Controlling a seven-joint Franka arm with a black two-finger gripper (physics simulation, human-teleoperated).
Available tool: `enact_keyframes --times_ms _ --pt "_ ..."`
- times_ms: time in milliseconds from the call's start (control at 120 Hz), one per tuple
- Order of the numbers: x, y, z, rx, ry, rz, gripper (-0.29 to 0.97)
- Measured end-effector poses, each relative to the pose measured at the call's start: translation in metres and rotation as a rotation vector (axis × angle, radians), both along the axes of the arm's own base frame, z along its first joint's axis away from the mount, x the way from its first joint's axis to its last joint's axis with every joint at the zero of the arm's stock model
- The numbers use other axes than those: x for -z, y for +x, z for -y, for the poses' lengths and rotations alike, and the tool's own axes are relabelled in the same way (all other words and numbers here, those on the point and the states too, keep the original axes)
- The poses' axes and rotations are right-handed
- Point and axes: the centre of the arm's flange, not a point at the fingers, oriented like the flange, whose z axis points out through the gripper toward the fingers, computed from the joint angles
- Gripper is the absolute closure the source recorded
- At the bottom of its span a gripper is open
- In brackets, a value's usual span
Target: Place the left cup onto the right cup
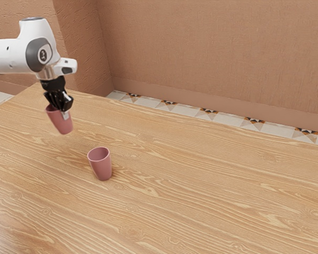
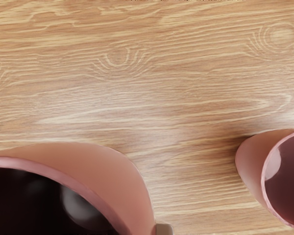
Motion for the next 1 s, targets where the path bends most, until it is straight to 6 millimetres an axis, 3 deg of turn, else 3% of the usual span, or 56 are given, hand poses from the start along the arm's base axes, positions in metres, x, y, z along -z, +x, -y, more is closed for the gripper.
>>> enact_keyframes --times_ms 200,367,533,717,867,1000 --pt "-0.020 -0.022 0.041 0.071 0.002 -0.001 0.78" --pt "-0.025 -0.037 0.089 0.134 0.042 0.011 0.79" --pt "-0.023 -0.038 0.125 0.146 0.055 0.023 0.79" --pt "-0.005 -0.038 0.159 0.121 0.007 0.009 0.79" --pt "0.004 -0.031 0.165 0.090 0.005 0.009 0.79" --pt "0.017 -0.027 0.131 0.005 0.008 -0.004 0.79"
